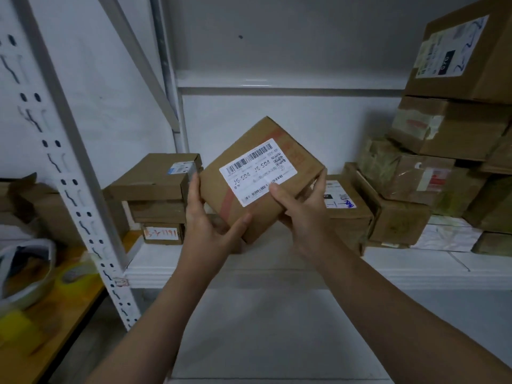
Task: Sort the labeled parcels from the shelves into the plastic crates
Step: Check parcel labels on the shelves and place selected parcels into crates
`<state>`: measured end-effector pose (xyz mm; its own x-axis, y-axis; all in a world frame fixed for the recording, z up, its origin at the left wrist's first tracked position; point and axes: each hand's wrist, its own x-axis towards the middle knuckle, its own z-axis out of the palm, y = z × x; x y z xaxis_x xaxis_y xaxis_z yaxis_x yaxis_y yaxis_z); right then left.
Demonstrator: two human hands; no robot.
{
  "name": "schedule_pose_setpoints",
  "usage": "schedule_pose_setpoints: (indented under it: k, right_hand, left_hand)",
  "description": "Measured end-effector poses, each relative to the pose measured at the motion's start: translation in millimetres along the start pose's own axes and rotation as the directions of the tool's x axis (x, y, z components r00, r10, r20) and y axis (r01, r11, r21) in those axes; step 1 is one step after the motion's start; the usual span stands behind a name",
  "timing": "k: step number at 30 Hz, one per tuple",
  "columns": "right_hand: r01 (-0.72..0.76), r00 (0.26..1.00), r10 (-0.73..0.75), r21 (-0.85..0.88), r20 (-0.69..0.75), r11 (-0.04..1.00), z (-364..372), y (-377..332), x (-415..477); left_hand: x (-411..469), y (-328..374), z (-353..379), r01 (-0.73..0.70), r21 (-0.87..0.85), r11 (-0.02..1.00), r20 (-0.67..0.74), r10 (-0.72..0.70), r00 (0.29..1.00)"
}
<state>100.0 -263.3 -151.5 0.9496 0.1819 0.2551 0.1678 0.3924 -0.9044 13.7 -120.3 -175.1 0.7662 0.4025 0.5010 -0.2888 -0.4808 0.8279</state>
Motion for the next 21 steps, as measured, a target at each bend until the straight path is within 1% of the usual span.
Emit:
schedule_pose_setpoints:
  k: [1, 2, 3, 4, 5, 6, 7, 8, 10, 11, 13, 16, 18, 19, 21]
  right_hand:
    - [0.016, 1.0, -0.017, -0.039, -0.018, 0.999, 3, 1, 4]
    - [0.031, 0.999, -0.034, -0.088, -0.038, 0.996, 5, 2, 8]
    - [0.039, 0.998, -0.046, -0.14, -0.049, 0.989, 7, 1, 12]
    - [0.037, 0.998, -0.046, -0.173, -0.046, 0.984, 10, 1, 16]
    - [0.025, 0.999, -0.033, -0.199, -0.039, 0.98, 13, 1, 19]
    - [0.01, 1.0, -0.016, -0.213, -0.025, 0.977, 17, 2, 22]
    - [-0.01, 1.0, 0.005, -0.227, -0.024, 0.974, 22, 4, 25]
    - [-0.039, 0.999, 0.029, -0.232, -0.044, 0.972, 27, 5, 28]
    - [-0.104, 0.989, 0.078, -0.225, -0.123, 0.969, 35, 9, 32]
    - [-0.129, 0.983, 0.1, -0.197, -0.152, 0.972, 38, 10, 34]
    - [-0.189, 0.973, 0.172, -0.096, -0.157, 0.977, 40, 14, 36]
    - [-0.274, 0.959, 0.276, 0.03, -0.069, 0.961, 37, 24, 30]
    - [-0.293, 0.956, 0.294, 0.019, -0.012, 0.956, 36, 37, 23]
    - [-0.28, 0.96, 0.28, -0.026, -0.007, 0.96, 35, 43, 20]
    - [-0.219, 0.975, 0.214, -0.122, -0.054, 0.968, 35, 52, 16]
  left_hand:
    - [-2, -4, -7, -0.017, 0.118, 0.993, 0.0, 0.017, 1.0]
    - [-3, -7, -15, -0.075, 0.289, 0.954, -0.003, 0.079, 0.997]
    - [-3, -10, -22, -0.184, 0.474, 0.861, 0.02, 0.198, 0.98]
    - [-1, -15, -27, -0.31, 0.624, 0.718, 0.083, 0.333, 0.939]
    - [2, -19, -31, -0.41, 0.712, 0.569, 0.176, 0.421, 0.89]
    - [5, -22, -34, -0.481, 0.755, 0.446, 0.269, 0.459, 0.847]
    - [9, -23, -36, -0.529, 0.776, 0.343, 0.348, 0.466, 0.813]
    - [13, -24, -38, -0.556, 0.788, 0.263, 0.403, 0.462, 0.79]
    - [21, -24, -37, -0.59, 0.79, 0.167, 0.467, 0.459, 0.756]
    - [26, -25, -37, -0.602, 0.785, 0.15, 0.488, 0.45, 0.748]
    - [35, -27, -36, -0.612, 0.773, 0.166, 0.507, 0.419, 0.754]
    - [44, -31, -34, -0.622, 0.755, 0.208, 0.526, 0.374, 0.763]
    - [46, -33, -30, -0.646, 0.725, 0.239, 0.543, 0.379, 0.749]
    - [47, -34, -28, -0.65, 0.716, 0.254, 0.543, 0.383, 0.748]
    - [46, -36, -24, -0.626, 0.727, 0.283, 0.514, 0.381, 0.769]
